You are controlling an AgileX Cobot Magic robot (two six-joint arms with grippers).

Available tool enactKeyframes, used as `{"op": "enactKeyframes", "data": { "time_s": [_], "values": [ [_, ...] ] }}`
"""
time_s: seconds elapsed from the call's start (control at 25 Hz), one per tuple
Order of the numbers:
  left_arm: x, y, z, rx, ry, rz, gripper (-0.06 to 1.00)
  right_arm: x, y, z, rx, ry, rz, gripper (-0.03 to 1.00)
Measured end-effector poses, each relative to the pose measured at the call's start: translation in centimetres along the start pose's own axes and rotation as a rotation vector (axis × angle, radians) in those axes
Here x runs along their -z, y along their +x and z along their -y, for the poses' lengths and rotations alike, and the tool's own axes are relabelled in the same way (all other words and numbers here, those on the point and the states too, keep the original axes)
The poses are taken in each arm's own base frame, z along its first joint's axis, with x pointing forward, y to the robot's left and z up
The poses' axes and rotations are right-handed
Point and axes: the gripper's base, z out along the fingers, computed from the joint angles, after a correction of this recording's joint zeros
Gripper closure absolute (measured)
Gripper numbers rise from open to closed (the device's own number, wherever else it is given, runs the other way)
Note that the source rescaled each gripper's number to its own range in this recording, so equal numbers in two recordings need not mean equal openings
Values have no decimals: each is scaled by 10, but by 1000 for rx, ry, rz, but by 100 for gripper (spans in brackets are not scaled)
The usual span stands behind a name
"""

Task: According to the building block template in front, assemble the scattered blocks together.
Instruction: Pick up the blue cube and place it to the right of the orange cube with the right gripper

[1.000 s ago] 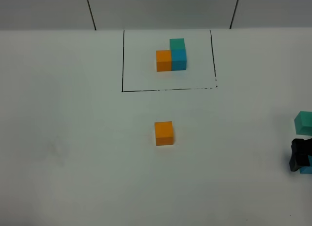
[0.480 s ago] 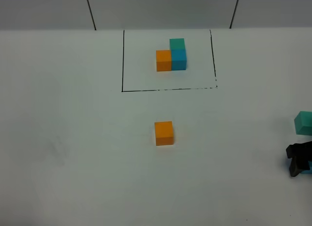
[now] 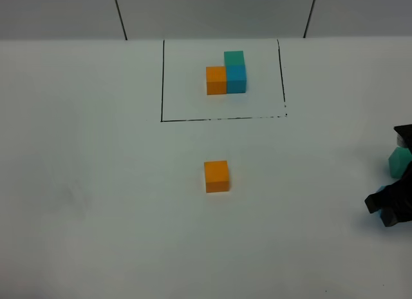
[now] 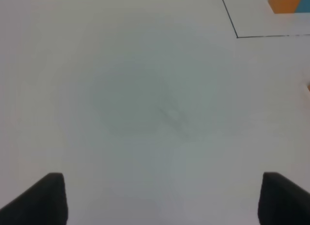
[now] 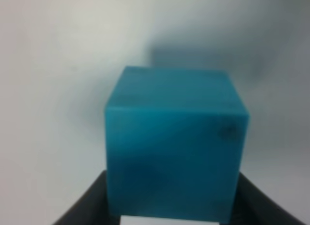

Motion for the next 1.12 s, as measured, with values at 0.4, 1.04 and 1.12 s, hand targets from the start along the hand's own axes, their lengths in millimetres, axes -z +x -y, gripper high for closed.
{"op": "enactKeyframes", "data": {
  "time_s": [0.4, 1.04, 1.12],
  "values": [
    [0, 0, 0, 0, 0, 0, 11, 33, -47, -89, 989, 27, -35, 96],
    [0, 0, 0, 0, 0, 0, 11, -22, -128, -166, 1368, 103, -198, 96],
    [0, 0, 0, 0, 0, 0, 11, -26, -129, -170, 1378, 103, -182, 96]
  ]
}}
